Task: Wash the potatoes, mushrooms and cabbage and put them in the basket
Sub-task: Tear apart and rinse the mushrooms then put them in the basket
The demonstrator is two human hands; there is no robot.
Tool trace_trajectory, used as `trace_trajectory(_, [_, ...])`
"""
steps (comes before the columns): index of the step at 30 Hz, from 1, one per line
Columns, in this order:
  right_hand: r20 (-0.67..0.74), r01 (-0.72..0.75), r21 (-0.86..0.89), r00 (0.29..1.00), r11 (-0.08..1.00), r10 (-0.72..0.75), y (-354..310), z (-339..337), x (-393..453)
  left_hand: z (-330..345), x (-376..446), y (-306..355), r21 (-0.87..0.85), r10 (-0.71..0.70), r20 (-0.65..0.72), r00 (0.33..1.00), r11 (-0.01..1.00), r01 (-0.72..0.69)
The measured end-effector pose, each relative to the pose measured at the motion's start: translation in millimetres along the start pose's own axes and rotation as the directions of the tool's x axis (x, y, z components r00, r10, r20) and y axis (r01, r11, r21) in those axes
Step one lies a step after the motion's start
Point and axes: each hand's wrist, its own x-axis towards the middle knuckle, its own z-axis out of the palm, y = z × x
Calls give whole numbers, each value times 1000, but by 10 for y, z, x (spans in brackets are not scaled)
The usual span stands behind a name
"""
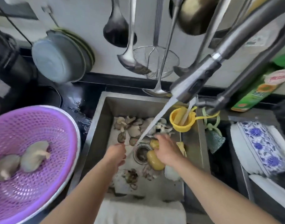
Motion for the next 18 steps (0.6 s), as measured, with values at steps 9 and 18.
trace_trajectory(9, [91,145,-666,989,732,-113,-39,317,1450,-103,513,-475,-163,-102,45,994,981,108])
trace_trajectory(18, [-28,139,-727,972,673,-232,-107,287,1508,-200,492,-517,-232,-82,94,992,967,102])
